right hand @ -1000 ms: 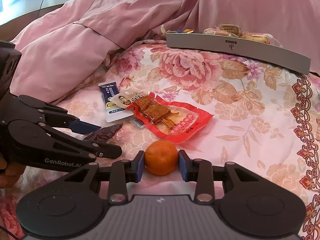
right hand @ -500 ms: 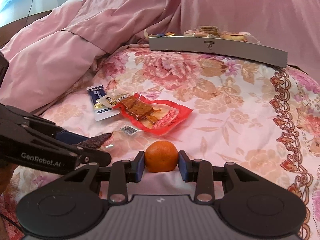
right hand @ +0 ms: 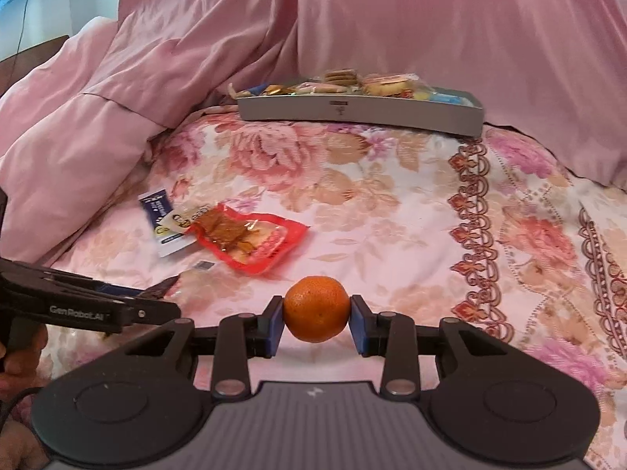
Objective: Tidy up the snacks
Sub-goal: 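Close the left tool on the dark sausage stick and lift it, then carry the sausage stick and orange over the grey tray with both tools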
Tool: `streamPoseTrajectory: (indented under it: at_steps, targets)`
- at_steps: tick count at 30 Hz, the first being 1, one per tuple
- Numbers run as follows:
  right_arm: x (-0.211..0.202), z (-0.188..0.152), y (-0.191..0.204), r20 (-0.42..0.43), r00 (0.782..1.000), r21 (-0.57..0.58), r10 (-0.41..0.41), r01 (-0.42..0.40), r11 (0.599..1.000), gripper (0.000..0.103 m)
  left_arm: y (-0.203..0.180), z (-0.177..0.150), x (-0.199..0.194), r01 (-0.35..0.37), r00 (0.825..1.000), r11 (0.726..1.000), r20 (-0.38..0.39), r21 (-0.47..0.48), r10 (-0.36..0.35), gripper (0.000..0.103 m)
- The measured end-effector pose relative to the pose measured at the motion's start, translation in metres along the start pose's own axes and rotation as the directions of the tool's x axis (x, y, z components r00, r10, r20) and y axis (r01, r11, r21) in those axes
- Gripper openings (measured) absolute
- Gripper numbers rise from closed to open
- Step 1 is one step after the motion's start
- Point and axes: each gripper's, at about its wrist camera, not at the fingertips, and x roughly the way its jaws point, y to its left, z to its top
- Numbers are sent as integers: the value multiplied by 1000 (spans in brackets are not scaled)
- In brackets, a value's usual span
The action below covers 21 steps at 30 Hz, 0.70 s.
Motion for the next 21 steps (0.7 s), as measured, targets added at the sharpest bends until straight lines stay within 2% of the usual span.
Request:
streamPoseTrajectory:
  at_steps: [7, 21]
  targets:
    - [4, 0, 6, 3, 1000, -17, 26, -26, 1000, 39, 1, 3, -7, 8, 999, 1000, 53, -13, -7, 48]
    - [13, 10, 13, 62, 996, -50, 71, -68, 996, 39, 3, 14, -10, -1, 992, 1000, 128, -20, 4, 48]
